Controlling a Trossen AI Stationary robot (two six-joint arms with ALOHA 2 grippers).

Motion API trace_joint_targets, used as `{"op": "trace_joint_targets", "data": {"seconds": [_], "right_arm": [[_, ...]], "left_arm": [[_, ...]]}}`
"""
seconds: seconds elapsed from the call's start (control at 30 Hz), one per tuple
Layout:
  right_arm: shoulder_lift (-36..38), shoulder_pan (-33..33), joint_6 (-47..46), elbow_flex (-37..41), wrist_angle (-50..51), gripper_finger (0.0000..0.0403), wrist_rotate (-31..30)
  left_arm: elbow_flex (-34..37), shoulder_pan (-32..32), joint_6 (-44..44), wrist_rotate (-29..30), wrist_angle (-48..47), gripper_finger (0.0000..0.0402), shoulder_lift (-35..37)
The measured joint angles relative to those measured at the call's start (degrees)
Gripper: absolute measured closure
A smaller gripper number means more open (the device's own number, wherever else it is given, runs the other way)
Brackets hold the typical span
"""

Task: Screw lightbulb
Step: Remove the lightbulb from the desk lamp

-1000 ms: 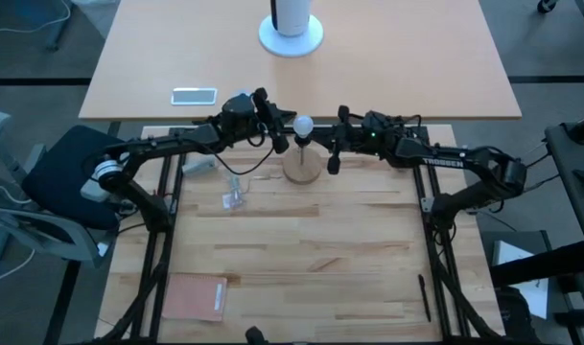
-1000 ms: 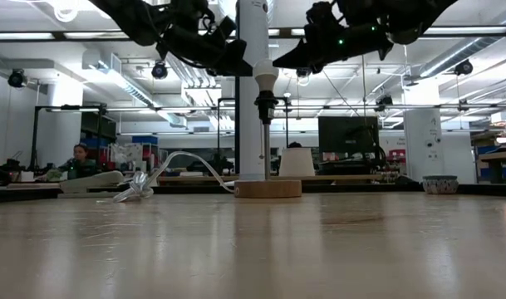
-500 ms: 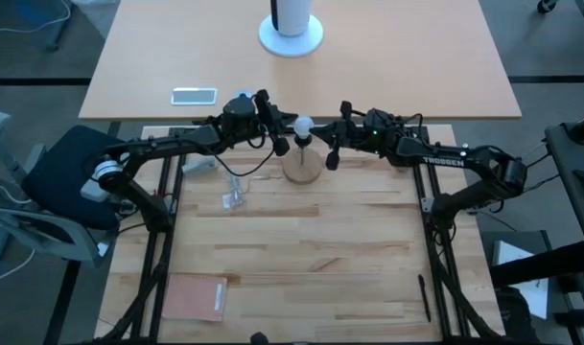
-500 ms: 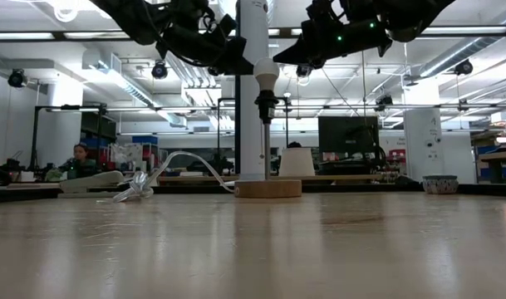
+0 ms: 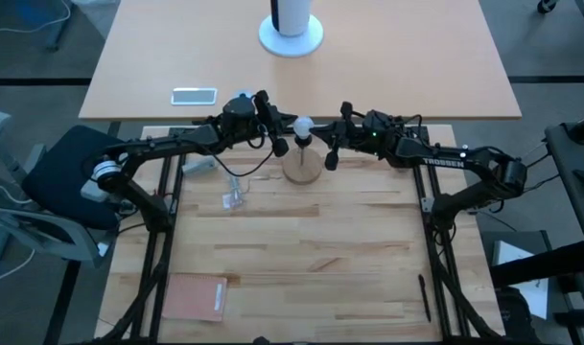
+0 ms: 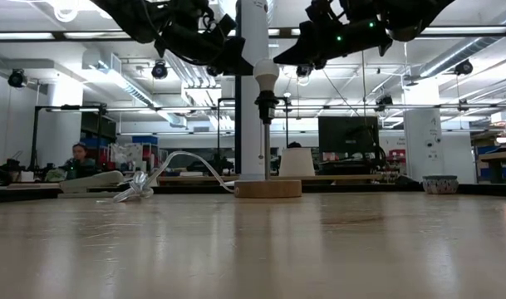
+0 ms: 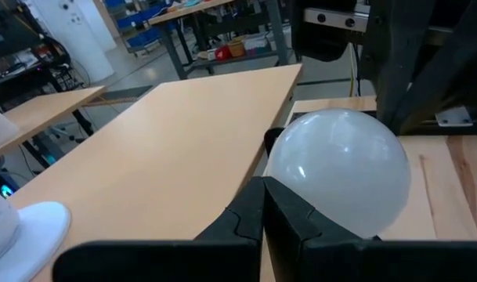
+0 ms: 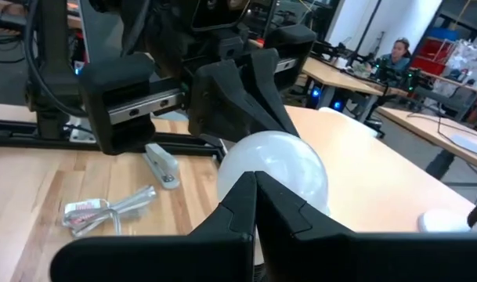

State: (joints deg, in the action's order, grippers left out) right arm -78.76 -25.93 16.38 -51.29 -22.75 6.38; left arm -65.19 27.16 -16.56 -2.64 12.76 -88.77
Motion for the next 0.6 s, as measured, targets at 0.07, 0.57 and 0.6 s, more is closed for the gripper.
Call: {"op": "trace_joint_targets", "data": {"seconds": [0.07, 0.57, 0.6], "right_arm": [[0.0, -0.2, 0.0, 0.0, 0.0, 0.0403, -0.1], [0.9, -2.3, 0.1, 0.2, 4.3, 0.0403, -1.4], [1.2, -2.2, 0.1, 0.2, 4.5, 0.0403, -0.9]], "left_arm": [[0.0, 0.0, 0.0, 0.0, -0.3, 0.0401, 0.0], [0.2, -0.7, 0.6, 4.1, -9.6, 0.0401, 2.7], [0.2, -0.7, 0.6, 4.5, -9.5, 0.0401, 2.7]]}}
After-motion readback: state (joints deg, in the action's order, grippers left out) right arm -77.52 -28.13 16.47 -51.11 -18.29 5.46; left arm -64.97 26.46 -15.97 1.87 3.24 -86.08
